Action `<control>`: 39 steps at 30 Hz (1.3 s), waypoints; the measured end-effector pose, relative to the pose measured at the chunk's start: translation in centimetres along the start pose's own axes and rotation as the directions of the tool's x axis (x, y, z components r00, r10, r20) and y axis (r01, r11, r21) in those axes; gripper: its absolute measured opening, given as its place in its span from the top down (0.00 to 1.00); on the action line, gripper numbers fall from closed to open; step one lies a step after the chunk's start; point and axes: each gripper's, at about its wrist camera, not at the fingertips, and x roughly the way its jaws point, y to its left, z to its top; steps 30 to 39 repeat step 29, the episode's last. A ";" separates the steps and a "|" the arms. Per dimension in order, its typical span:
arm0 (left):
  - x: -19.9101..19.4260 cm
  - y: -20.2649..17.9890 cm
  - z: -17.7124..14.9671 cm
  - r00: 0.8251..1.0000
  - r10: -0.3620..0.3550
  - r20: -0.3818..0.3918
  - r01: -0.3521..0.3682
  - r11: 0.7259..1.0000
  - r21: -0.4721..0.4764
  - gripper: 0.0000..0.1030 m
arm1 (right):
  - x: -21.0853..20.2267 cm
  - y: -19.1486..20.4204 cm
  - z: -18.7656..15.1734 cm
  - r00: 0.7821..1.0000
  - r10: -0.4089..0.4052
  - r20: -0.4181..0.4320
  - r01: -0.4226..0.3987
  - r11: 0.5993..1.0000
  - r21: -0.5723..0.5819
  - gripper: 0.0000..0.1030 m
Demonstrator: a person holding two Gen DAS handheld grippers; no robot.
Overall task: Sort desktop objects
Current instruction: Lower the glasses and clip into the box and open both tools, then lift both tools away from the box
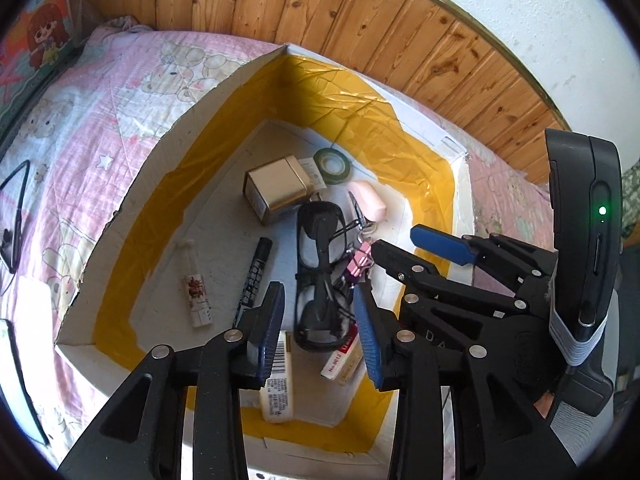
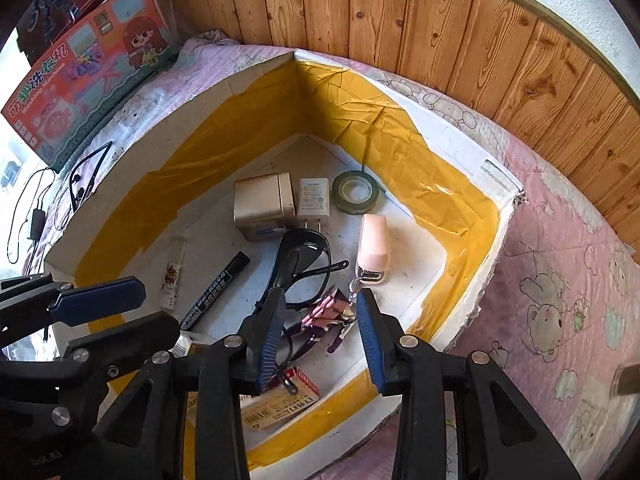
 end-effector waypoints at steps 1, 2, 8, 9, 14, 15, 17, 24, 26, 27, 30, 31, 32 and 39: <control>0.0 0.0 0.0 1.000 0.005 0.000 -0.005 1.000 0.001 0.62 | -0.1 0.1 0.0 1.000 0.000 0.001 0.000 1.000 -0.002 0.61; -0.1 0.0 0.0 1.000 0.015 0.002 -0.015 1.000 0.007 0.61 | -0.2 0.1 0.0 1.000 0.000 0.002 0.000 1.000 -0.001 0.60; -0.7 -0.4 -0.2 0.998 0.064 0.022 -0.064 0.997 0.036 0.61 | -1.1 0.2 -0.6 1.000 0.007 0.007 -0.007 1.000 -0.003 0.51; -0.8 -0.5 -0.2 0.997 0.066 0.025 -0.067 0.997 0.038 0.61 | -1.3 0.2 -0.8 1.000 0.011 0.007 -0.011 1.000 -0.006 0.50; -1.7 -0.6 -0.5 0.997 0.068 0.038 -0.069 0.997 0.040 0.59 | -2.8 0.8 -2.1 1.000 0.022 0.016 -0.021 0.999 -0.047 0.49; -1.8 -0.6 -0.6 0.997 0.065 0.040 -0.066 0.997 0.039 0.58 | -3.2 1.0 -2.4 0.999 0.024 0.021 -0.023 0.998 -0.058 0.48; -2.1 -0.8 -0.8 0.996 0.070 0.056 -0.073 0.996 0.050 0.45 | -4.1 1.4 -3.1 0.999 0.030 0.032 -0.027 0.997 -0.075 0.46; -3.2 -0.7 -1.7 0.989 0.094 0.112 -0.098 0.994 0.039 0.38 | -6.8 2.7 -5.6 0.998 0.041 0.057 -0.033 0.989 -0.142 0.45; -3.7 -0.6 -2.0 0.984 0.120 0.134 -0.126 0.991 0.037 0.38 | -7.1 2.9 -6.1 0.998 0.034 0.055 -0.025 0.987 -0.159 0.45; -3.9 -0.6 -2.2 0.980 0.136 0.146 -0.142 0.989 0.034 0.38 | -7.2 2.9 -6.4 0.998 0.029 0.053 -0.020 0.986 -0.166 0.45; -4.1 -0.8 -2.3 0.976 0.153 0.154 -0.160 0.986 0.038 0.38 | -7.4 2.9 -6.8 0.999 0.020 0.050 -0.011 0.985 -0.175 0.45; -4.1 -0.8 -2.3 0.976 0.153 0.154 -0.160 0.986 0.038 0.38 | -7.4 2.9 -6.8 0.999 0.020 0.050 -0.011 0.985 -0.175 0.45; -4.1 -0.8 -2.3 0.976 0.153 0.154 -0.160 0.986 0.038 0.38 | -7.4 2.9 -6.8 0.999 0.020 0.050 -0.011 0.985 -0.175 0.45; -4.1 -0.8 -2.3 0.976 0.153 0.154 -0.160 0.986 0.038 0.38 | -7.4 2.9 -6.8 0.999 0.020 0.050 -0.011 0.985 -0.175 0.45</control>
